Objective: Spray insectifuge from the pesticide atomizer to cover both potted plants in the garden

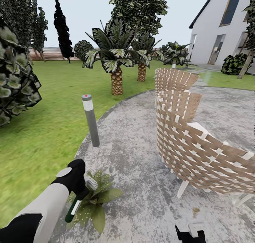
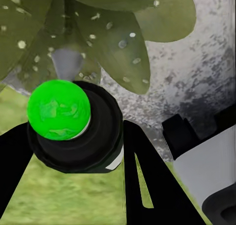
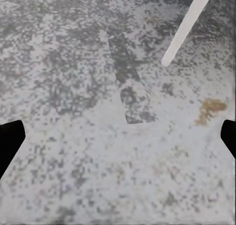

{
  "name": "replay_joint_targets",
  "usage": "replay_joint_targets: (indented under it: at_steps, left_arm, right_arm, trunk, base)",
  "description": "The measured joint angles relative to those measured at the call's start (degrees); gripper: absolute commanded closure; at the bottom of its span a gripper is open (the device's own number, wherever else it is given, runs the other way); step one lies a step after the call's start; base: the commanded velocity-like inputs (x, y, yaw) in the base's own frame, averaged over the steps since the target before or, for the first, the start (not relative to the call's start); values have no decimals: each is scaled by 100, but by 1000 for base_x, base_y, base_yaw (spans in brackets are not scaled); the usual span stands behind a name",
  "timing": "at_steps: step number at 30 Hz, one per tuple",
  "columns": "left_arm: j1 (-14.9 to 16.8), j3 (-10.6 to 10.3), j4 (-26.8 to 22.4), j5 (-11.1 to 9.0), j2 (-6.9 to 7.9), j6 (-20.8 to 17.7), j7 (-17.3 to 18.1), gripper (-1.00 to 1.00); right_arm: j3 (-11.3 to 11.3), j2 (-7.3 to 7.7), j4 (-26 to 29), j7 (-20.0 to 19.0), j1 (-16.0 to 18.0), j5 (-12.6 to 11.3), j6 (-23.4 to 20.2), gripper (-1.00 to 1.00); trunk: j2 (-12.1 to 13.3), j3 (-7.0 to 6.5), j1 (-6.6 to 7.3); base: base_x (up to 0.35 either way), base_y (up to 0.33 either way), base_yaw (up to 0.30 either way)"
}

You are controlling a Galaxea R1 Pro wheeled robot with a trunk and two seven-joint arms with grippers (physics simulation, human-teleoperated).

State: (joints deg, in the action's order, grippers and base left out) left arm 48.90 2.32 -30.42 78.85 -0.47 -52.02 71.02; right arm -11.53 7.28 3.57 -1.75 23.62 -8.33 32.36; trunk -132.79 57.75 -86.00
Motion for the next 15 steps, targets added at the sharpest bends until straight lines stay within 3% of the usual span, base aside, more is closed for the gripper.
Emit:
replay_joint_targets:
  at_steps: [5,8,11,15]
  left_arm:
    - [-5,-25,0,26,-115,4,-33,100]
    - [-18,-266,0,94,-136,9,-40,100]
    - [-35,-319,13,93,-144,16,-40,100]
    - [-49,-328,44,112,-147,17,-43,100]
  right_arm:
    - [0,0,-1,0,0,-2,-2,-100]
    - [-1,0,-1,0,0,-1,-3,-100]
    - [-1,0,0,0,0,-3,-3,-100]
    - [-1,0,0,0,0,-1,-2,-100]
  trunk:
    - [0,0,-1]
    - [0,0,-1]
    - [0,0,-1]
    - [0,0,2]
  base:
    - [-321,-41,0]
    - [-341,-1,0]
    - [-319,0,0]
    - [-104,0,0]
